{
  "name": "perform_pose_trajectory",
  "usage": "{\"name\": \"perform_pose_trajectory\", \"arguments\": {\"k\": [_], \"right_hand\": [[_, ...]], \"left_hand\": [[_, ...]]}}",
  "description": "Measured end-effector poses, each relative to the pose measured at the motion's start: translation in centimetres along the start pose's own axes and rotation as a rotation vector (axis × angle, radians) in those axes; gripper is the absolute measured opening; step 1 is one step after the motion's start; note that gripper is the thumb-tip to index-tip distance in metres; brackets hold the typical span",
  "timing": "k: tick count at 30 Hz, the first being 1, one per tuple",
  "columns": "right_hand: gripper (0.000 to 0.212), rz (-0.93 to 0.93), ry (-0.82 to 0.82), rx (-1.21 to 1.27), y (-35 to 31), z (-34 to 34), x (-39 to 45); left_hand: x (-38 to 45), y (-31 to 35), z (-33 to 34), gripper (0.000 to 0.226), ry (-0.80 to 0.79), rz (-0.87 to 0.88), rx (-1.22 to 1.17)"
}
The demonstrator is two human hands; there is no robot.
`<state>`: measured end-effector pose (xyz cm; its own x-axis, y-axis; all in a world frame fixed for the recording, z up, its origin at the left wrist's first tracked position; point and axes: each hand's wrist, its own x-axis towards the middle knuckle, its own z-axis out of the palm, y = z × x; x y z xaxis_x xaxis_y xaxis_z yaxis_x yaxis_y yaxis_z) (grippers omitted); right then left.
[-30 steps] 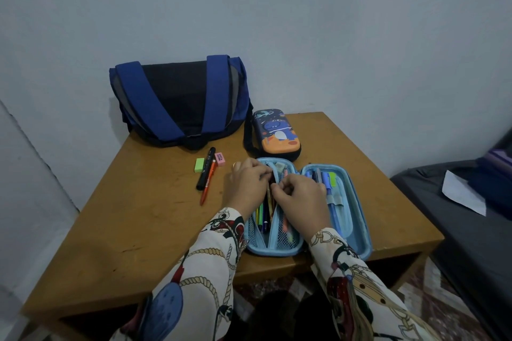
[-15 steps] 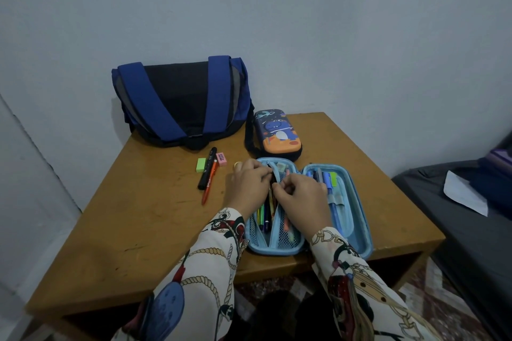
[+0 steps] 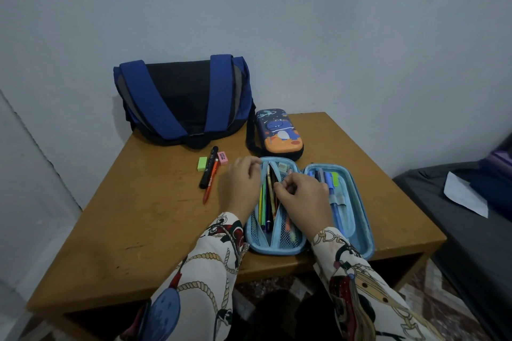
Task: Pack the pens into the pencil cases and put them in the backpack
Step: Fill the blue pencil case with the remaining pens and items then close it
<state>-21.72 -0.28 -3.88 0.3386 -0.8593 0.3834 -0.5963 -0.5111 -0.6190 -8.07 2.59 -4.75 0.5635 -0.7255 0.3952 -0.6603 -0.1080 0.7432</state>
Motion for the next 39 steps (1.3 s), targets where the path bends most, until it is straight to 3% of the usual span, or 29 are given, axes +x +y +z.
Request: {"name": "perform_pose_trajectory", "arguments": {"k": [3, 6, 10, 17, 25, 29, 34, 39], "right_hand": [[0.023, 0.010, -0.003, 0.007, -0.1, 0.0, 0.0], [0.024, 0.015, -0.008, 0.006, -0.1, -0.1, -0.1], [0.024, 0.020, -0.012, 0.010, -0.2, -0.2, -0.1], [0.024, 0.017, -0.013, 0.027, -0.3, -0.3, -0.2], [0.025, 0.017, -0.020, 0.027, -0.4, -0.4, -0.2], [0.026, 0.020, -0.040, 0.023, -0.4, -0.5, -0.3], [0.028, 0.020, -0.054, -0.053, -0.6, -0.5, -0.4], [0.033, -0.072, -0.110, -0.362, -2.1, -1.3, -0.4]], "left_hand": [[-0.3, -0.3, -0.4, 0.017, 0.214, -0.153, -0.155], [0.2, -0.6, -0.2, 0.020, 0.302, -0.272, -0.246], [0.8, -1.1, -0.1, 0.037, 0.228, -0.356, -0.123], [0.7, -0.9, -0.2, 0.043, 0.071, -0.323, 0.022], [0.5, -0.5, -0.3, 0.029, 0.116, -0.361, 0.011], [0.6, -0.6, -0.2, 0.038, 0.080, -0.325, 0.034], [0.7, -0.8, 0.1, 0.035, 0.072, -0.374, 0.049], [0.8, -0.4, 0.0, 0.029, 0.115, -0.391, 0.058]]}}
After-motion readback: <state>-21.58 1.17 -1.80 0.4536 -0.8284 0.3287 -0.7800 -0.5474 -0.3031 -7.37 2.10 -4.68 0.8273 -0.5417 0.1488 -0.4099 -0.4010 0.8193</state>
